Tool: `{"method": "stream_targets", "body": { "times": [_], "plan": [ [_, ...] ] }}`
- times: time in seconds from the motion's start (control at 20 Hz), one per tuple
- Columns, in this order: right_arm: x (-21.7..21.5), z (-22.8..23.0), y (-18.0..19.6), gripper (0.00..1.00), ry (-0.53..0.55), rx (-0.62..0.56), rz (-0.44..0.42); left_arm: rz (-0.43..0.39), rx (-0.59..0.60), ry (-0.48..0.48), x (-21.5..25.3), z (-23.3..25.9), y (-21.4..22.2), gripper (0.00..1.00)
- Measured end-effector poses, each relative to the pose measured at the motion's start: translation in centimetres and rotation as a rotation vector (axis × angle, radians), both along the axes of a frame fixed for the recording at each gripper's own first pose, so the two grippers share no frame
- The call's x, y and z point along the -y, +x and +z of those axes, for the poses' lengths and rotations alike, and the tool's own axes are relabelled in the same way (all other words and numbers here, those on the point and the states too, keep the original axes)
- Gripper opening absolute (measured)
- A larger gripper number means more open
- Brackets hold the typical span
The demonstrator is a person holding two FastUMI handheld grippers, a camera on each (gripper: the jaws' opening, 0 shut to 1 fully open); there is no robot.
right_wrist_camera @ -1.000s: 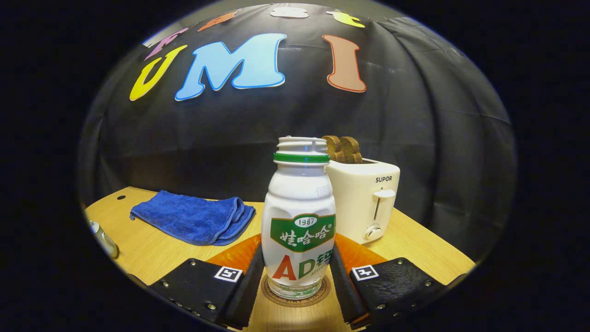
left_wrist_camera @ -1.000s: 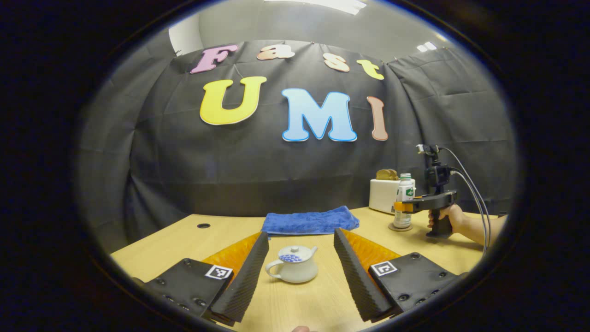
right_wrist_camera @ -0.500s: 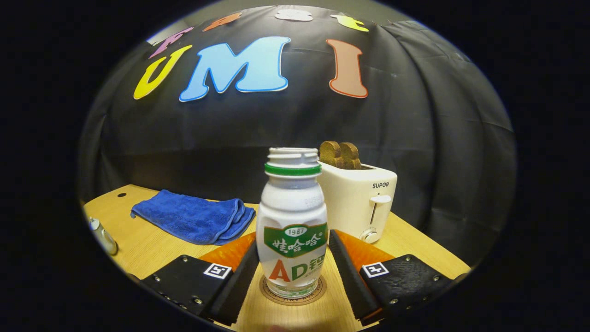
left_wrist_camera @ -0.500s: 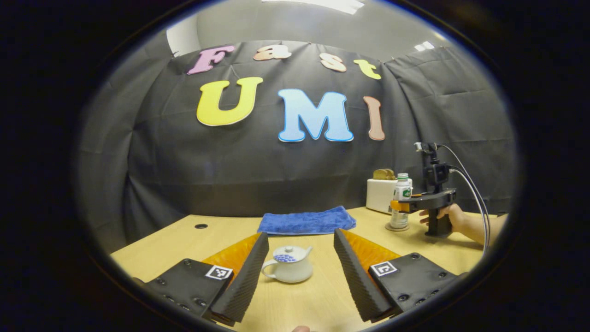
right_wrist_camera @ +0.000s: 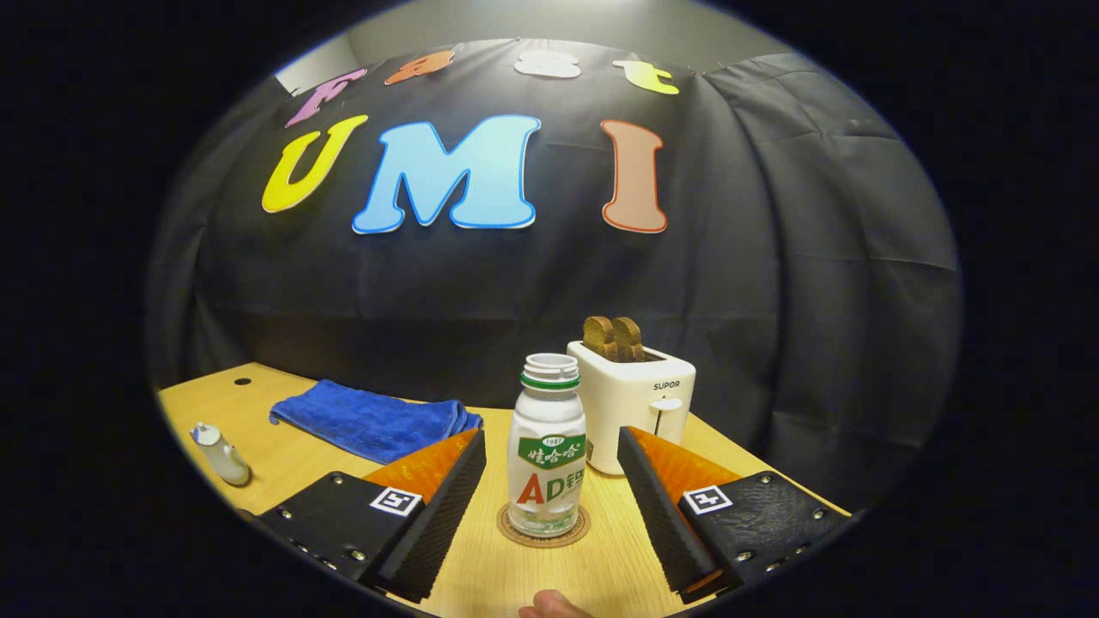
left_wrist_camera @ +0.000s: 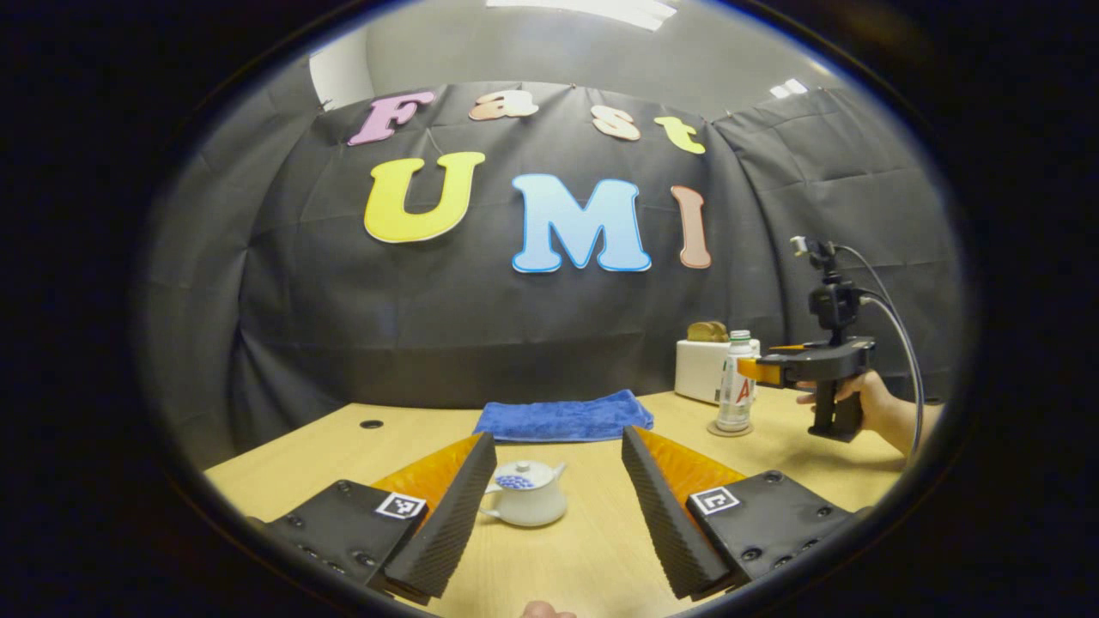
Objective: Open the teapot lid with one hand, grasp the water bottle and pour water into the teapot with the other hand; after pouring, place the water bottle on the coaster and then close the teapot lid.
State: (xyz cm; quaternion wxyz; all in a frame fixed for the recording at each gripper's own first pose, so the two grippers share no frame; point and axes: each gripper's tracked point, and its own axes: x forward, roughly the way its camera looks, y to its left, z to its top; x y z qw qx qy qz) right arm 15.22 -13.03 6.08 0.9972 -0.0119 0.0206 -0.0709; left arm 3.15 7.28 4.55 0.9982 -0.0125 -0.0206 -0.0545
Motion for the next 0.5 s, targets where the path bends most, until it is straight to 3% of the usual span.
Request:
{"method": "stream_targets", "body": {
  "times": [0.3, 0.5],
  "plan": [
    [-8.3, -2.8, -9.5, 0.95, 0.071, -0.027, 0.09, 0.036, -0.055, -0.079, 3.2, -3.6, 1.5, 1.0],
    [-10.8, -5.1, -12.8, 0.95, 0.031, -0.045, 0.087, 0.068, -0.098, -0.074, 5.0, -5.4, -0.3, 1.0]
  ]
}}
